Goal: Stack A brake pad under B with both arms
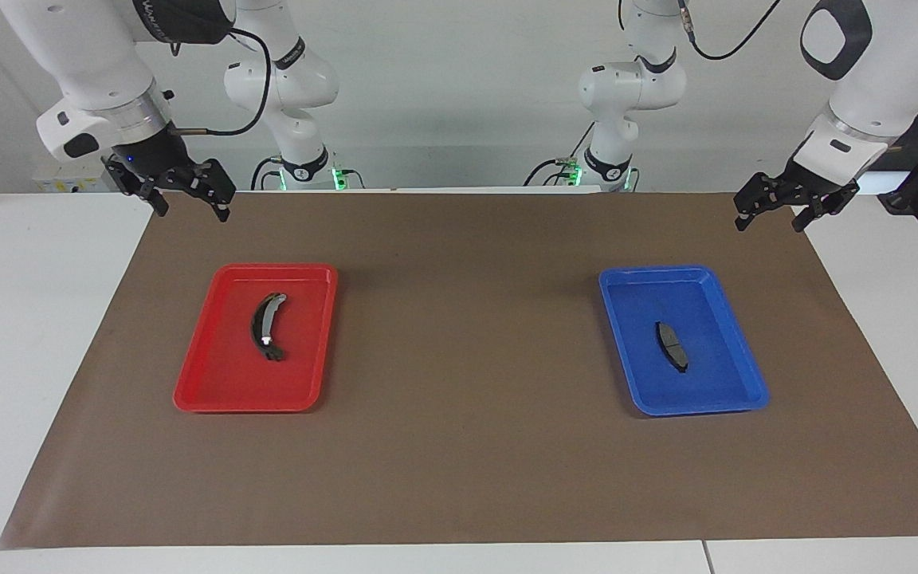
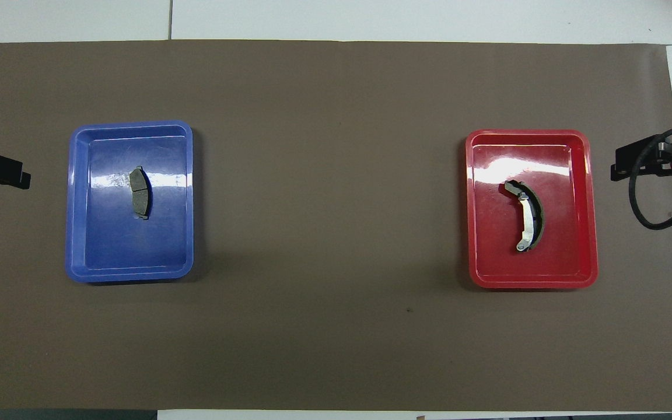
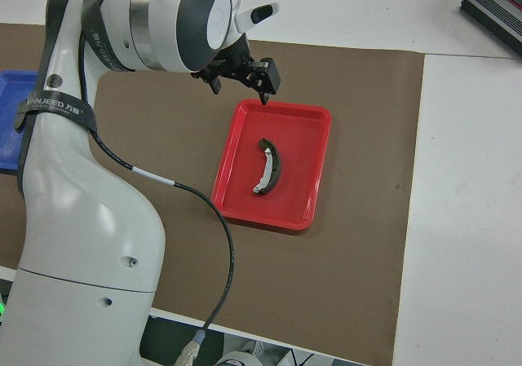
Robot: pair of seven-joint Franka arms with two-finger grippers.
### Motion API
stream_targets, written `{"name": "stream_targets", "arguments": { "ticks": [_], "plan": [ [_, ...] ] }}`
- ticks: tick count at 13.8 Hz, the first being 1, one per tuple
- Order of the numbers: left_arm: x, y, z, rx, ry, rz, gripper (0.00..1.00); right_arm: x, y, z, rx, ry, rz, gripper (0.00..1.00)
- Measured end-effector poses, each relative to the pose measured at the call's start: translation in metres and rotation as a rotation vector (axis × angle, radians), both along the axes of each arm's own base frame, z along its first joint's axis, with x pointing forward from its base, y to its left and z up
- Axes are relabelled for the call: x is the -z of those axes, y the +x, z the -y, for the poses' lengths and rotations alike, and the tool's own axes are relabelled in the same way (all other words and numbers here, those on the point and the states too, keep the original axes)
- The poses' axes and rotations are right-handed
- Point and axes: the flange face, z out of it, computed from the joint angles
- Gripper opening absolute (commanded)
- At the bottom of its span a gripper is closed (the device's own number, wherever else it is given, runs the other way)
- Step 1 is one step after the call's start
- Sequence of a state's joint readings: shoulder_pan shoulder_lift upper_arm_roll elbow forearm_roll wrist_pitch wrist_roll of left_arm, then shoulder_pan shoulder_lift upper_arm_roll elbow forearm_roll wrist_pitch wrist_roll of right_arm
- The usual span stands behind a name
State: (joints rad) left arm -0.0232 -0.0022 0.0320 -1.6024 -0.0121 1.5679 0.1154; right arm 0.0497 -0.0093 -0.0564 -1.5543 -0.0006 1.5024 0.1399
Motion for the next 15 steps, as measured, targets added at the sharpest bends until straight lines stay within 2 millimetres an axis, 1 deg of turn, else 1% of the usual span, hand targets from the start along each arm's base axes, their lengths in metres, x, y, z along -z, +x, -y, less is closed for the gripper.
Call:
{"name": "stream_targets", "arguments": {
  "ticks": [8, 12, 14, 15],
  "plan": [
    [0.0, 0.0, 0.001, 0.001, 0.0, 0.001, 0.99, 0.0, 0.0, 0.0, 0.0, 0.0, 0.0, 1.0],
    [-0.002, 0.003, 0.003, 0.005, 0.0, 0.029, 0.99, 0.0, 0.0, 0.0, 0.0, 0.0, -0.002, 1.0],
    [0.005, 0.008, 0.01, 0.017, 0.0, 0.057, 0.99, 0.001, 0.0, 0.0, 0.0, 0.0, -0.002, 1.0],
    [0.014, 0.01, 0.016, 0.019, 0.0, 0.066, 0.99, 0.001, 0.0, 0.0, 0.0, 0.0, -0.002, 1.0]
  ]
}}
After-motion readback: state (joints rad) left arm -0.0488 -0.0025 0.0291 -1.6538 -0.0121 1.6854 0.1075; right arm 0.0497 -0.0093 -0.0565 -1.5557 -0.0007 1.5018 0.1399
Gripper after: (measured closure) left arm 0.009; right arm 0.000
